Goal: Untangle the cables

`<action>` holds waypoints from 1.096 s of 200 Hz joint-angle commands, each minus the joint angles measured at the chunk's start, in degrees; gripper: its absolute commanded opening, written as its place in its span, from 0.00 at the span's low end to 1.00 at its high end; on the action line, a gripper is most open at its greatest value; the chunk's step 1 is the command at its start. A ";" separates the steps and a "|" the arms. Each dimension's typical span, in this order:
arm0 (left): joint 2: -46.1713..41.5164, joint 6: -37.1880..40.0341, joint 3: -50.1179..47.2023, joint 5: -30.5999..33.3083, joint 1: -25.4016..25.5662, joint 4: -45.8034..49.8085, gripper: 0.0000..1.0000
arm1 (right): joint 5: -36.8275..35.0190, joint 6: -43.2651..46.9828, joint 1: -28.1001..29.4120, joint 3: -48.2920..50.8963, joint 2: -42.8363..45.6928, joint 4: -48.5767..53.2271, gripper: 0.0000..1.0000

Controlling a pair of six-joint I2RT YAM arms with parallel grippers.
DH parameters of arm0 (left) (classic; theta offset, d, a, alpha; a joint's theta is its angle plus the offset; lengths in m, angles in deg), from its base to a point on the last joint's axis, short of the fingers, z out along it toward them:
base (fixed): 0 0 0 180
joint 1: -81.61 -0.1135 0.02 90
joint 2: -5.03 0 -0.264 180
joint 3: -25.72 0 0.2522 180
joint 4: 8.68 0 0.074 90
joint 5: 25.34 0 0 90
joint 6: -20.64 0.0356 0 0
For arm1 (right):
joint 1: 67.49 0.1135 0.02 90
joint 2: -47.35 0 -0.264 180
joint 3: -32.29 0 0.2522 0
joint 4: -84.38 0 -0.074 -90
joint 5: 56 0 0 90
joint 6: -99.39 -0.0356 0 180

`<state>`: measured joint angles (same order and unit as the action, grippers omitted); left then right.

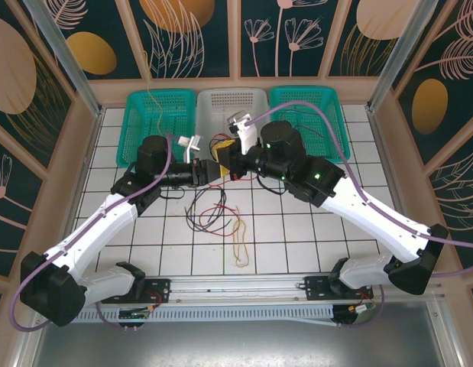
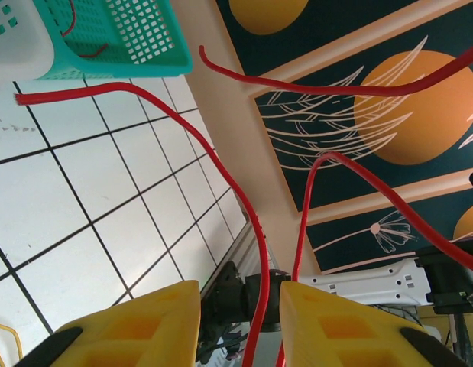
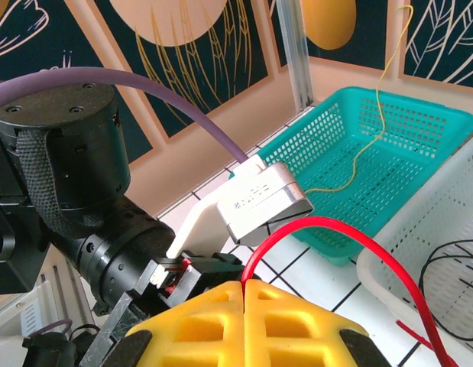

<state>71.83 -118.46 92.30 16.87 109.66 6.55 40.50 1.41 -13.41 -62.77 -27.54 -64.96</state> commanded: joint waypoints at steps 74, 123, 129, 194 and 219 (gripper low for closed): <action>-1.74 0.50 -1.85 -1.68 0.07 -4.32 0.00 | -3.47 -2.61 -1.81 1.47 2.72 -4.25 0.00; -8.93 -4.42 -5.00 13.35 -0.87 -15.15 0.00 | -12.34 -12.68 -11.77 8.69 10.06 -6.27 0.00; -10.14 -5.41 -5.44 15.93 -0.97 -16.68 0.00 | -12.56 -13.97 -13.63 10.05 11.28 -6.27 0.00; -22.79 -26.83 -20.65 36.80 -1.67 -50.08 0.00 | -14.88 -17.60 -21.85 18.87 16.83 -1.86 0.00; -26.84 -28.47 -23.63 43.11 -3.10 -49.32 0.00 | -13.57 -19.94 -26.56 21.11 18.52 -1.64 0.00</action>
<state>48.58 -140.88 70.86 50.81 108.11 -33.36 29.13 -15.53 -35.72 -43.62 -10.85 -68.10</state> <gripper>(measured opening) 0.054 0.045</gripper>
